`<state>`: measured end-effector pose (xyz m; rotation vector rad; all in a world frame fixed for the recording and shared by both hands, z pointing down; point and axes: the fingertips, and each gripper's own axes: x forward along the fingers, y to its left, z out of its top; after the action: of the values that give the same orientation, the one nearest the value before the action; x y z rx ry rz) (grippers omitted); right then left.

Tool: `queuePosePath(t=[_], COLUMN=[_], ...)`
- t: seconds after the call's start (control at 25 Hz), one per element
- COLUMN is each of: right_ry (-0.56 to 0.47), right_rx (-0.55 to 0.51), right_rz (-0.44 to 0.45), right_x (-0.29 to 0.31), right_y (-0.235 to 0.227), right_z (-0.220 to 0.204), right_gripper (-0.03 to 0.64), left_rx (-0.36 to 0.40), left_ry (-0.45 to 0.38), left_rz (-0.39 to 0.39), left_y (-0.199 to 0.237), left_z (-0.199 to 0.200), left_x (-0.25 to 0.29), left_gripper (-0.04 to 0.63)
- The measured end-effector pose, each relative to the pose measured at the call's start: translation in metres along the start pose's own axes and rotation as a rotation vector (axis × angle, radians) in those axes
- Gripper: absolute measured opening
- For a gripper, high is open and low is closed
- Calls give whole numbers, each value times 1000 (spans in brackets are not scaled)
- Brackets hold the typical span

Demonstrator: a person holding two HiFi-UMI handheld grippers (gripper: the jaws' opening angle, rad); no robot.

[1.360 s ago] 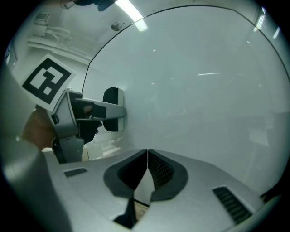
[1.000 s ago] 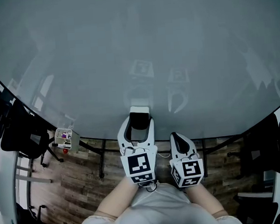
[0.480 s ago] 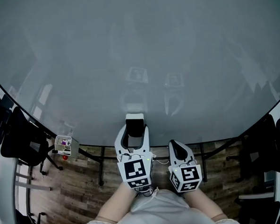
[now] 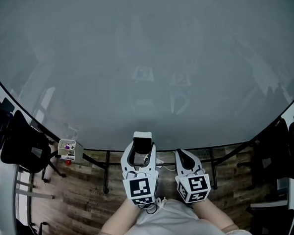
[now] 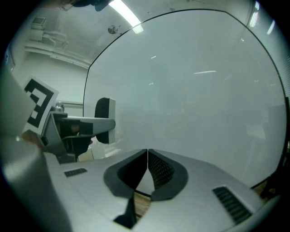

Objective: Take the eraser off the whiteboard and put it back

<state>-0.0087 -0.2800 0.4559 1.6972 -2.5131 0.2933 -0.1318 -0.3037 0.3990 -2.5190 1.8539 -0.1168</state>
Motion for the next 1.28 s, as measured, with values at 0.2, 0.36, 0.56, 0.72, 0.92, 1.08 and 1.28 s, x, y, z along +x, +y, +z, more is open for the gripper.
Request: queuePosePath(t=[0.2, 0.36, 0.56, 0.72, 0.92, 1.08, 1.28], right_ry=[16, 34, 25, 13, 3, -2, -1], right_rx=[-12, -17, -25, -28, -29, -24, -19], right_rz=[10, 8, 0, -7, -8, -9, -9], right_x=[-7, -12, -16, -19, -19, -18, -16], right_y=[7, 11, 15, 16, 20, 21, 22], right_z=[-8, -17, -17, -15, -13, -12, -13], right_gripper=[28, 28, 28, 28, 28, 28, 28], left_rx=[-26, -28, -39, -46, -27, -32, -46], left_ry=[50, 111, 161, 146, 138, 127, 130], left_rz=[-8, -45, -80, -90, -116, -117, -116], left_y=[-2, -12, -22, -24, -26, -25, -24], left_z=[-24, -51, -72, -67, -63, -61, -63], left_x=[-16, -23, -27, -28, -29, -29, -26], left_gripper=[252, 252, 252, 252, 252, 252, 252])
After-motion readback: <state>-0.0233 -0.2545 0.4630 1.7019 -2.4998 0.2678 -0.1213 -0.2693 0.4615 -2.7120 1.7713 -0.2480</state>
